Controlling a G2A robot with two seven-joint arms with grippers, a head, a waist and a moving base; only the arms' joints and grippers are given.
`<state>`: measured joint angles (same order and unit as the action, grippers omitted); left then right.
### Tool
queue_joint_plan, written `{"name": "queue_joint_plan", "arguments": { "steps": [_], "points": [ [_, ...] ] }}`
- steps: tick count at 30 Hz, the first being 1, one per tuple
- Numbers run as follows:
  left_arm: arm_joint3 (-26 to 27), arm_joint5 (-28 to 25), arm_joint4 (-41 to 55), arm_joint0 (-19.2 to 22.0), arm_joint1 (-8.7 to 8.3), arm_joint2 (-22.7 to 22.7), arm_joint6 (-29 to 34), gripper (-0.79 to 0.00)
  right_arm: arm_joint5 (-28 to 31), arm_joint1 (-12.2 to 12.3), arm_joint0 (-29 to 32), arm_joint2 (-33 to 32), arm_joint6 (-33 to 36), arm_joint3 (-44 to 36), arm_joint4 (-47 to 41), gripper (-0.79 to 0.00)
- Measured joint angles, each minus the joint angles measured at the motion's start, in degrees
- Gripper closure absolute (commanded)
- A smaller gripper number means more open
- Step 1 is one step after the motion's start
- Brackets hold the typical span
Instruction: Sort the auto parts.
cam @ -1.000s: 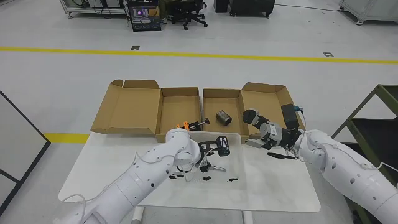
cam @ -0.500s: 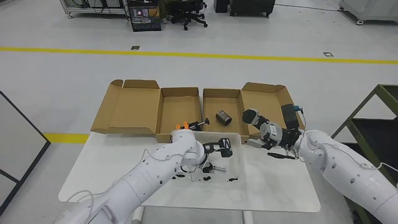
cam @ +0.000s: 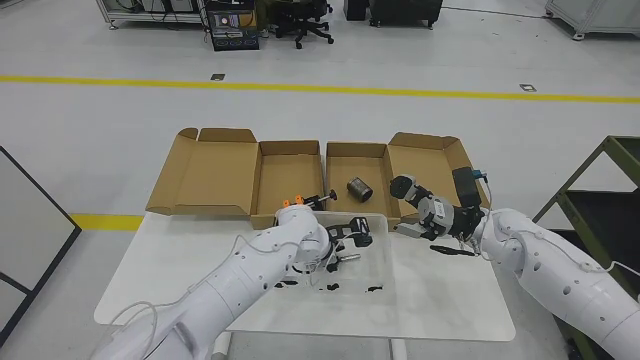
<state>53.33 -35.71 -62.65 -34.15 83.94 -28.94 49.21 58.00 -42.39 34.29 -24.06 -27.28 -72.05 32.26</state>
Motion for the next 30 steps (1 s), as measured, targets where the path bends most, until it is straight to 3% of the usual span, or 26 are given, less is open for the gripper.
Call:
{"name": "queue_joint_plan", "arguments": {
  "steps": [3,4,5,11,15,21,30],
  "points": [
    [-0.78,-0.17,0.07,0.29,0.41,0.19,-0.31,-0.225,0.00,0.00,0.00,0.00,0.00,0.00,0.00,-0.785],
    [-1.10,-0.21,0.03,0.38,0.60,0.33,-0.37,-0.139,0.00,0.00,0.00,0.00,0.00,0.00,0.00,-0.785],
    [-1.35,-0.23,-0.03,0.44,0.75,0.48,-0.38,0.000,0.00,0.00,0.00,0.00,0.00,0.00,0.00,-0.785],
    [-2.23,0.43,-0.83,1.08,1.64,0.93,-1.90,0.000,0.00,0.00,0.00,0.00,0.00,0.00,0.00,-0.785],
    [0.57,0.07,-2.11,0.91,0.96,-0.23,-2.39,0.000,0.00,0.00,0.00,0.00,0.00,0.00,0.00,-0.785],
    [8.77,0.68,-4.62,-2.29,-1.80,-3.90,0.84,0.000,0.00,0.00,0.00,0.00,0.00,0.00,0.00,-0.785],
    [24.32,0.53,-6.78,-9.33,-6.62,-13.11,6.29,0.000,-0.65,-0.06,0.51,-0.31,0.71,-0.60,-0.24,-0.785]
  ]
}}
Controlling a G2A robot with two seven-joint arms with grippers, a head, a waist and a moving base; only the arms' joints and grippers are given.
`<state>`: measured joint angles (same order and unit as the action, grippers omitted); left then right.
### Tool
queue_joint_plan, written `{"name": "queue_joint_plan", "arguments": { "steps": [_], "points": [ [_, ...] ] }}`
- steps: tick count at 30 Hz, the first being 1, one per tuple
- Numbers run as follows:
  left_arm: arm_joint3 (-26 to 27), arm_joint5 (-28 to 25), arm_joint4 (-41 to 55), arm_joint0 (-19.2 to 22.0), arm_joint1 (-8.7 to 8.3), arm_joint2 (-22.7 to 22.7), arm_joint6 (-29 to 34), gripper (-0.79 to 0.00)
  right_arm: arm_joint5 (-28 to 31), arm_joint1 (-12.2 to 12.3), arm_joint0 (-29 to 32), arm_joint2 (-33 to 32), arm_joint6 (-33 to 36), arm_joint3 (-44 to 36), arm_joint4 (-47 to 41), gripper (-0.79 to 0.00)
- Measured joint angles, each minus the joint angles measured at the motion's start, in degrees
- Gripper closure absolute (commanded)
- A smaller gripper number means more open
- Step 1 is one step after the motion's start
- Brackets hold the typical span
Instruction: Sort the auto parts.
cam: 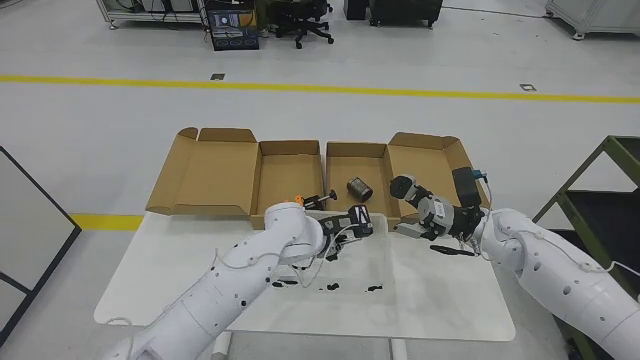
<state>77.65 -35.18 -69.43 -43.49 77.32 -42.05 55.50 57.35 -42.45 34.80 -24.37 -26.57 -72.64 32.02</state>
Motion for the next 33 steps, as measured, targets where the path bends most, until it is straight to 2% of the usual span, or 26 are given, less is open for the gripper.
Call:
{"name": "queue_joint_plan", "arguments": {
  "steps": [5,9,15,18,22,26,33],
  "points": [
    [7.85,-1.38,-0.24,-4.84,-2.05,-4.45,0.96,0.000,0.62,-0.14,1.38,-2.31,2.29,-0.52,-2.49,-0.785],
    [11.43,-2.68,1.23,-7.29,-2.98,-6.89,0.00,0.000,0.67,-0.16,2.30,-3.60,3.69,-1.30,-4.26,-0.785],
    [15.44,-2.87,5.23,-8.21,-3.77,-10.43,-1.43,0.000,0.65,-0.27,3.21,-5.70,6.40,-0.94,-6.07,-0.785],
    [16.92,-0.72,5.60,-6.96,-3.66,-10.52,-0.21,0.000,0.65,-0.32,3.88,-6.96,6.71,-1.19,-6.43,-0.785],
    [14.70,4.72,4.49,-1.84,-2.19,-6.78,2.85,0.000,0.65,-0.06,5.20,-9.53,5.50,-0.65,-6.01,-0.785],
    [8.08,8.39,8.26,5.49,0.32,-2.11,3.21,0.000,0.65,1.16,8.47,-13.31,1.28,-2.62,-4.19,-0.785],
    [-4.46,11.91,10.49,15.16,4.96,5.78,0.26,0.000,0.65,3.41,12.80,-18.24,-2.70,-4.92,-2.00,-0.785]
  ]
}}
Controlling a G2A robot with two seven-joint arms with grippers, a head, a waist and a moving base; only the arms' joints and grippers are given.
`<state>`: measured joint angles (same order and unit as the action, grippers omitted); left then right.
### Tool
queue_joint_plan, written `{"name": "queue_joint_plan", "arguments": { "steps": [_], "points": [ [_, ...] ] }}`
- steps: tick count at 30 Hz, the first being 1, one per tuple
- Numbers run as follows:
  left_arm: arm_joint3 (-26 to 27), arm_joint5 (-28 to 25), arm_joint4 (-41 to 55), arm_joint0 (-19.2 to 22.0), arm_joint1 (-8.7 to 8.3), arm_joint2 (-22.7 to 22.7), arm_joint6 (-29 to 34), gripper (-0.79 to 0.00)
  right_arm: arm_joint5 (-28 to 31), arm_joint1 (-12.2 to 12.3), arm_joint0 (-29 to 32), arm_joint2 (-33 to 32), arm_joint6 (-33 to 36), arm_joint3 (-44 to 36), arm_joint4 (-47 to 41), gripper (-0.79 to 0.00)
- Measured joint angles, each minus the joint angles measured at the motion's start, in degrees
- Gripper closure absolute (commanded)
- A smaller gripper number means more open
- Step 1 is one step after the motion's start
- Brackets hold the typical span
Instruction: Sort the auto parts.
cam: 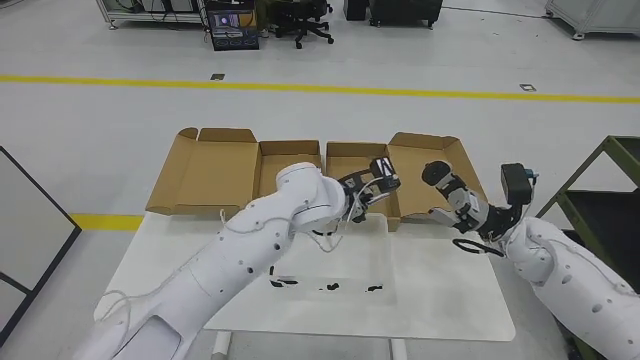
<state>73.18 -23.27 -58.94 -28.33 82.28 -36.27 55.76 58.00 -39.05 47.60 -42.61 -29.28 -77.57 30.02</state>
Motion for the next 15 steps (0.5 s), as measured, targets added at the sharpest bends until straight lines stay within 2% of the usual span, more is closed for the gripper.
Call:
{"name": "queue_joint_plan", "arguments": {
  "steps": [5,6,15],
  "points": [
    [-11.28,5.52,-0.09,5.33,5.01,6.61,-4.52,0.000,0.00,1.11,2.24,-1.46,-0.05,-3.38,1.52,-0.785],
    [-12.61,5.90,0.42,5.71,5.57,7.21,-4.72,0.000,0.00,1.12,2.28,-1.49,-0.04,-3.46,1.54,-0.785],
    [-12.92,5.97,0.52,5.65,5.64,7.25,-4.76,0.000,0.00,1.10,2.22,-1.46,-0.04,-3.35,1.50,-0.785]
  ]
}}
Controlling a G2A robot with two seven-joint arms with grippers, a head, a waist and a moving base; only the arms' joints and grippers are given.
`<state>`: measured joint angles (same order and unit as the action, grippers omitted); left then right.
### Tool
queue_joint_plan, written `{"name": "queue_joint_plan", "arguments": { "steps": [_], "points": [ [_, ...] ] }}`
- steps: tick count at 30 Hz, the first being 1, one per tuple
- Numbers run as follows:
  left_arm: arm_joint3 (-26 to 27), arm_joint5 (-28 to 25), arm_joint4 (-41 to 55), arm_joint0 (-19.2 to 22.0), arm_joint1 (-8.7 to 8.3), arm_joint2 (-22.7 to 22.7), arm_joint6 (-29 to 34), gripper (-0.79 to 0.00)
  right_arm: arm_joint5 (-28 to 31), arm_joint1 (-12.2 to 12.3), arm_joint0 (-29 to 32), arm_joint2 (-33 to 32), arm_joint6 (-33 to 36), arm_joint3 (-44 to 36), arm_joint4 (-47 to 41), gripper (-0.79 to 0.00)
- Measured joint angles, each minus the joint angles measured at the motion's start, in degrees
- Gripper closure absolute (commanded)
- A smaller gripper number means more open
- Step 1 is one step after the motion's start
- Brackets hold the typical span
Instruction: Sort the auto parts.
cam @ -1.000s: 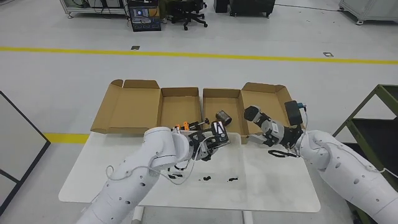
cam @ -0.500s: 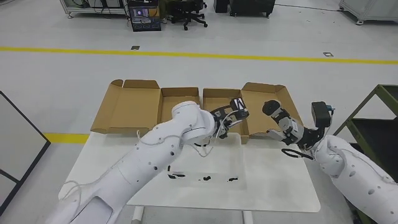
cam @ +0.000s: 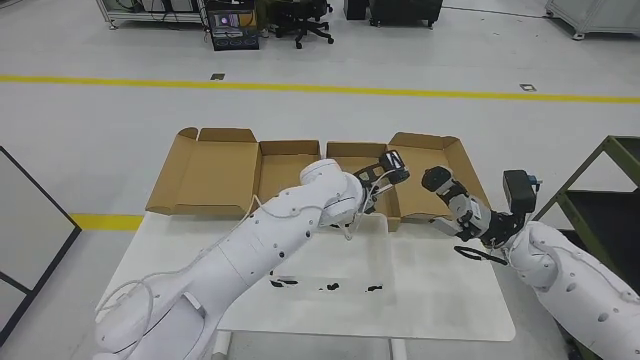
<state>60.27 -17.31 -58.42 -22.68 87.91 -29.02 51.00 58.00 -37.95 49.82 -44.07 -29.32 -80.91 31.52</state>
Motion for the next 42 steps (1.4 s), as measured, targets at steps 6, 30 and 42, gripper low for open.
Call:
{"name": "queue_joint_plan", "arguments": {
  "steps": [6,30,42],
  "points": [
    [-0.84,1.51,-8.87,1.05,0.45,1.90,1.08,0.000,0.00,0.00,0.00,0.00,0.00,0.00,0.00,-0.785],
    [-38.55,-2.54,-7.54,10.76,22.58,12.99,-1.72,0.000,0.00,0.00,0.00,0.00,0.00,0.00,0.00,-0.785],
    [-45.90,-3.29,-8.79,10.74,26.48,13.10,-3.28,-0.099,0.00,0.00,0.00,0.00,0.00,0.00,0.00,-0.785]
  ]
}}
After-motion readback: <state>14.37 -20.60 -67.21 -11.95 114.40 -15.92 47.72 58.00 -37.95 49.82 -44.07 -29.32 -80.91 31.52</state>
